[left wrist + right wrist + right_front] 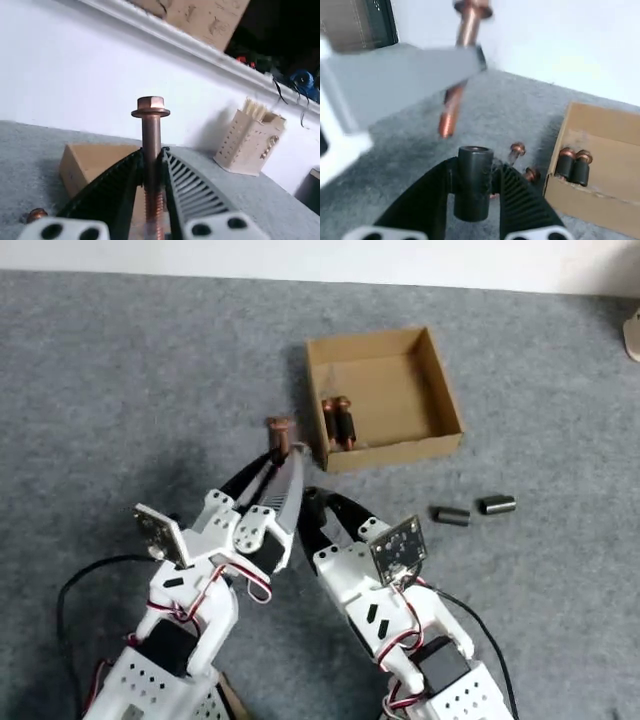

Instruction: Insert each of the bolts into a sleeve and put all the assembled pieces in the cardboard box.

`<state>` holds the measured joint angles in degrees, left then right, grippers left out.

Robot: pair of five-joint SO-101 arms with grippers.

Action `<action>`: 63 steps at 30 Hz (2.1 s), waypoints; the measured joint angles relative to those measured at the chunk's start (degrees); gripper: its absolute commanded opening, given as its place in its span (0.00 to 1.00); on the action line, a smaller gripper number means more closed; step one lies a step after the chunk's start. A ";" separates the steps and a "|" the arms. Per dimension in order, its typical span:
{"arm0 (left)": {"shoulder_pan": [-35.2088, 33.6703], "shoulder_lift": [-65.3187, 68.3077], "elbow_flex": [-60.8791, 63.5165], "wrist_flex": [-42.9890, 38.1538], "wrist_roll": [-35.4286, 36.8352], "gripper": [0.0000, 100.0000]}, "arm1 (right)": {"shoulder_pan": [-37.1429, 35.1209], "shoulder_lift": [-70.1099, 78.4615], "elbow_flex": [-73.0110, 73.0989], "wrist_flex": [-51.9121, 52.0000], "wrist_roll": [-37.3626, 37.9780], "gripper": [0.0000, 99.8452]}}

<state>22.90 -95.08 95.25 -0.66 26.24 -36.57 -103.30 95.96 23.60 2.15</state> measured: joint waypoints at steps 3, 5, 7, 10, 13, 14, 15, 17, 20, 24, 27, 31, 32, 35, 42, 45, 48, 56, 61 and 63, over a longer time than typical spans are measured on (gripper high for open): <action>0.44 0.00 0.00 -0.62 0.00 0.00 | -0.09 -0.09 0.00 0.62 0.00 0.00; 0.35 0.00 0.00 -0.70 0.00 0.00 | -0.09 -0.09 0.00 0.70 0.00 0.00; 0.18 0.00 0.00 -0.79 0.00 0.00 | -0.18 -0.09 0.00 0.70 0.00 0.00; 0.35 0.00 0.00 -0.79 0.00 0.00 | -0.18 -0.09 0.00 0.70 0.00 0.00; 2.11 0.00 0.00 -1.05 0.00 0.00 | -1.85 -0.09 0.00 0.70 0.00 0.00; 2.55 0.00 0.00 -1.58 0.00 0.00 | -2.46 -0.09 0.00 0.70 0.00 0.00; 2.64 0.00 0.00 -2.02 0.00 0.00 | -3.08 -0.09 0.00 0.70 0.00 0.00; 2.46 0.00 0.53 -2.64 0.00 0.00 | -3.69 -0.09 0.00 0.70 0.00 0.00; 2.29 0.00 0.62 -2.73 0.00 0.00 | -3.78 -0.09 0.00 0.70 0.00 0.00; 2.46 0.09 0.79 -2.73 0.00 0.00 | -3.96 -0.09 0.00 0.70 0.00 0.00; 2.37 0.09 0.88 -2.73 0.00 0.00 | -3.96 -0.09 0.00 0.70 0.00 0.00; 2.11 0.09 0.97 -2.73 0.00 0.00 | -3.96 -0.09 0.00 0.70 0.00 0.00; 1.67 0.09 0.97 -2.73 0.00 0.00 | -3.96 -0.09 0.00 0.70 0.00 0.00; 1.05 0.09 0.97 -2.73 0.00 0.00 | -3.96 -0.09 0.00 0.70 0.00 0.00; 1.93 0.09 0.97 -0.26 0.00 0.00 | -2.20 -0.09 0.00 0.70 0.00 0.00; 2.11 0.09 0.97 -0.26 0.00 0.00 | -2.20 -0.09 0.00 0.26 0.00 0.00; 1.85 0.09 0.97 0.00 0.00 0.00 | -2.20 -0.09 0.00 -0.44 0.00 0.00; 2.37 0.09 0.97 0.00 0.00 0.00 | -3.78 -0.09 0.00 -0.53 0.00 0.00; 2.29 0.09 0.97 0.00 0.00 0.00 | -4.04 -0.09 0.00 -0.53 0.00 0.00; 2.29 0.09 0.97 0.62 0.00 0.00 | -4.04 -0.09 0.00 -0.53 0.00 0.00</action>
<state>25.19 -94.99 96.22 -0.04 26.24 -40.62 -103.38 95.96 23.08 2.15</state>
